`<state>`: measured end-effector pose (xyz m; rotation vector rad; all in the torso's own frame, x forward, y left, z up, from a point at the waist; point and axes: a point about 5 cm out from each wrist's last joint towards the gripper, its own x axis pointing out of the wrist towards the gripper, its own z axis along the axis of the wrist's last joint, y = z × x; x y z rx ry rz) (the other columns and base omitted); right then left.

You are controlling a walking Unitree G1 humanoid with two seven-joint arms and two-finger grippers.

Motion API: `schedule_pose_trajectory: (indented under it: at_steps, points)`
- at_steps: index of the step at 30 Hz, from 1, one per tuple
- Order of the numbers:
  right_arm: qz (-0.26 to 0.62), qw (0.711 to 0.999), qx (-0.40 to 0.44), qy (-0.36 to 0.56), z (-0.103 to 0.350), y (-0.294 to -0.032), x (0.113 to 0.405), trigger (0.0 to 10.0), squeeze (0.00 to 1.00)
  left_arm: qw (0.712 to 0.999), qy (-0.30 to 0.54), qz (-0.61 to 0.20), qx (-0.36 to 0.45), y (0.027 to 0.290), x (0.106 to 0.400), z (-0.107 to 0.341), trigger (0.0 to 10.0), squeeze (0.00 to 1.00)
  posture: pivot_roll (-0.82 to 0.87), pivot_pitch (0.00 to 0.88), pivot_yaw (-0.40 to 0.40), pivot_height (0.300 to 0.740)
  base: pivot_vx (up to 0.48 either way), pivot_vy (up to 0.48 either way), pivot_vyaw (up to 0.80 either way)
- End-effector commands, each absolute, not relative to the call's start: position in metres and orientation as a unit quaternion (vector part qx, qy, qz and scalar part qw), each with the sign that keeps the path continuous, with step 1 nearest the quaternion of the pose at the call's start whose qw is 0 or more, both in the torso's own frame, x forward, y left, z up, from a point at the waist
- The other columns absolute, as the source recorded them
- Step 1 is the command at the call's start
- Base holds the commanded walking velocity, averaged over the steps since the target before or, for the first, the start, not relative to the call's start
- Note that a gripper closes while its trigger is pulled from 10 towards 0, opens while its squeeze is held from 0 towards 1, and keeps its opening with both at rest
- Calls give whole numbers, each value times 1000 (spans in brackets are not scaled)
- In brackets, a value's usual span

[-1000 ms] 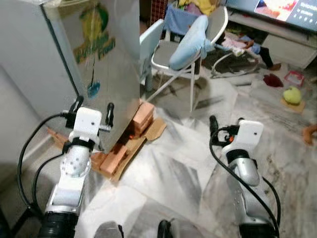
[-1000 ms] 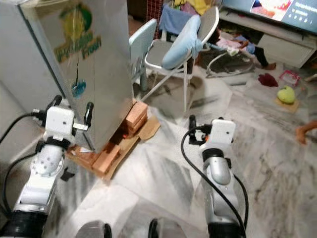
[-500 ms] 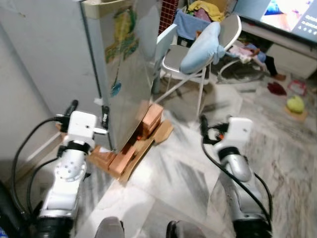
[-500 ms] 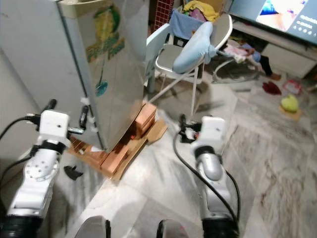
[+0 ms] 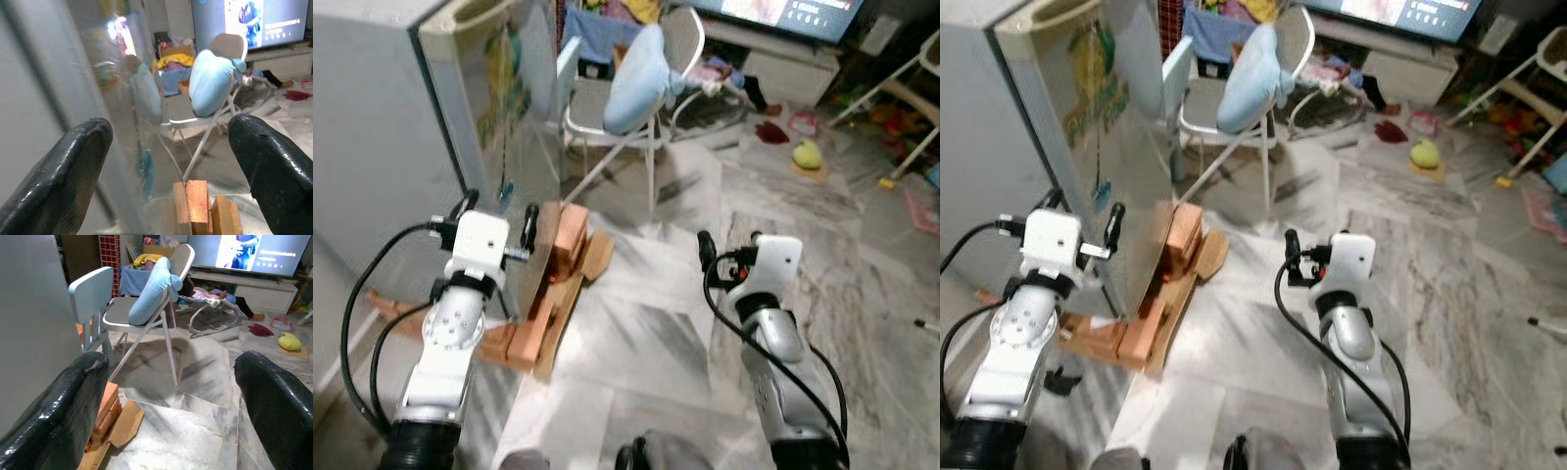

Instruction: Restocking fridge

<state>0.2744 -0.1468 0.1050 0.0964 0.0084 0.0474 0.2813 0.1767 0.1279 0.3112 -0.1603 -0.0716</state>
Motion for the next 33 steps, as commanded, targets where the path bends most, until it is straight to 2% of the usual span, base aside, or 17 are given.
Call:
schedule_pose_trajectory:
  at_steps: [1, 11, 23, 33]
  points:
    - [9, 999, 40, 3, 107, -155, 275, 10000, 0, 986, -73, -35, 148, 171, 281, 125, 10000, 0, 46, 111, -100, 740, 0, 0, 0]
    - [4, 999, 38, 6, 107, -158, 271, 10000, 0, 994, -64, 53, 77, 189, 287, 130, 10000, 0, 27, 122, -96, 740, 0, 0, 0]
    - [0, 999, 35, 19, 104, -162, 265, 10000, 0, 995, -42, 62, 69, 197, 276, 123, 10000, 0, 29, 144, -104, 740, 0, 0, 0]
    - [3, 999, 33, 27, 106, -163, 261, 10000, 0, 995, -46, 64, 60, 201, 313, 127, 10000, 0, 1, 151, -105, 740, 0, 0, 0]
